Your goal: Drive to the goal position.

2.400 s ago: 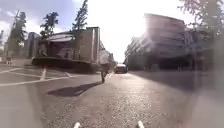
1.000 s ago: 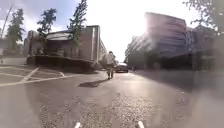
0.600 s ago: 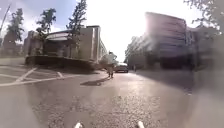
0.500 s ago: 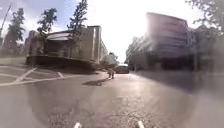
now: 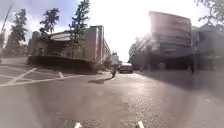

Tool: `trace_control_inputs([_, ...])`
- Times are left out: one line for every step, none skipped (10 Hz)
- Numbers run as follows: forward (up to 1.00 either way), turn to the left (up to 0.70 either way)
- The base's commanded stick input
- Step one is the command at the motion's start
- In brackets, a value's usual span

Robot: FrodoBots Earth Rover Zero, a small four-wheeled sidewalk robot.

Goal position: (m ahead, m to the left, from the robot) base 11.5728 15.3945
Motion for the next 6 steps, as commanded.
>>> trace_control_inputs([0.7,0.0])
trace_control_inputs([0.7,0.0])
trace_control_inputs([0.7,0.0])
trace_control_inputs([0.7,0.0])
trace_control_inputs([0.7,0.0])
trace_control_inputs([0.7,0.0])
